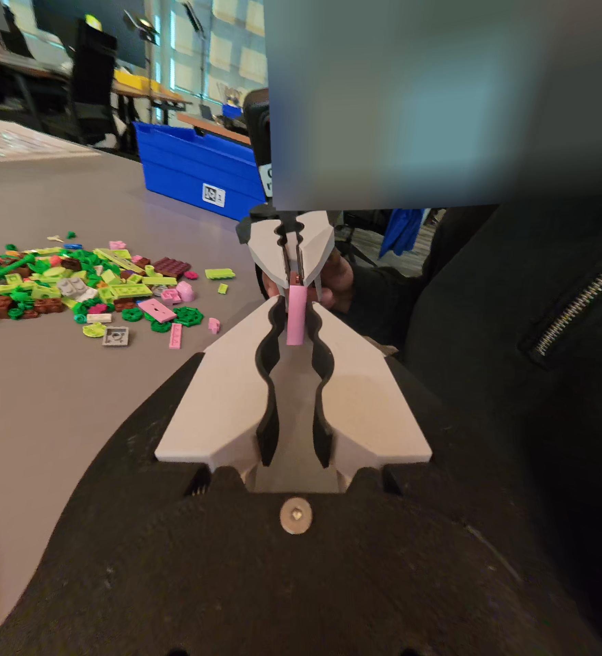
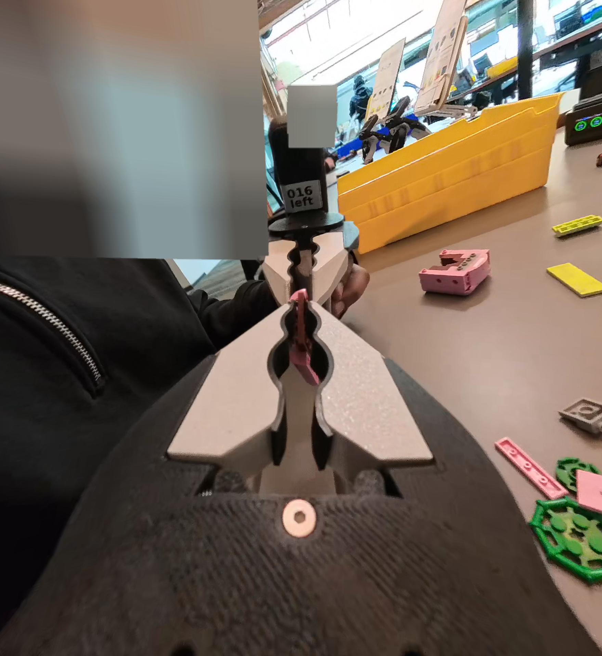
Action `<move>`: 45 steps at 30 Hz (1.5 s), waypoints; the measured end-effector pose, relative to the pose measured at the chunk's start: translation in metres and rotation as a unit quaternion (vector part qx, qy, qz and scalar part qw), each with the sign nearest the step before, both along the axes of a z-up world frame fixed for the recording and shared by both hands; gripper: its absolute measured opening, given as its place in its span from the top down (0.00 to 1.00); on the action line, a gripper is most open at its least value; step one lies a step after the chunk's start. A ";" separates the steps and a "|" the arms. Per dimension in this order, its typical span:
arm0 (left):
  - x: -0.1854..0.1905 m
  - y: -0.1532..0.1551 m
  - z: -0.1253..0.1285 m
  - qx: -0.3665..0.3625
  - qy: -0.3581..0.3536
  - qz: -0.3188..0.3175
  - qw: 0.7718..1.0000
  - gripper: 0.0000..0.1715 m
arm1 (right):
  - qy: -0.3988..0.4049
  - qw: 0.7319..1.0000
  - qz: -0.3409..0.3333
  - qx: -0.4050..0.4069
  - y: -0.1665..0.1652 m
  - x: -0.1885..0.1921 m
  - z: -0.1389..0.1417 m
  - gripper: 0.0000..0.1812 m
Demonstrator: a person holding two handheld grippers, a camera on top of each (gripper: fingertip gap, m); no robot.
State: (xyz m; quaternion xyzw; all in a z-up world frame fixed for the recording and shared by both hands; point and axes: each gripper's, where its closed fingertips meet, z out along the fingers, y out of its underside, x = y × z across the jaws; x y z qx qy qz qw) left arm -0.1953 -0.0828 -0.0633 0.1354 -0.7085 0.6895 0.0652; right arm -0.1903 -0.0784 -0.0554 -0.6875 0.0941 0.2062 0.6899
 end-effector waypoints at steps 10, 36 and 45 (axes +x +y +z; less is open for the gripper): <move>0.007 -0.002 -0.001 0.004 -0.002 0.026 1.000 0.96 | 0.018 1.000 -0.013 -0.008 0.000 0.007 -0.003 1.00; 0.022 0.009 -0.003 0.048 -0.047 0.090 0.994 0.97 | 0.084 0.987 -0.134 -0.027 -0.018 0.053 -0.015 1.00; 0.029 0.009 -0.040 0.112 0.108 0.065 0.986 0.96 | 0.123 0.984 -0.129 -0.026 -0.019 0.057 -0.018 1.00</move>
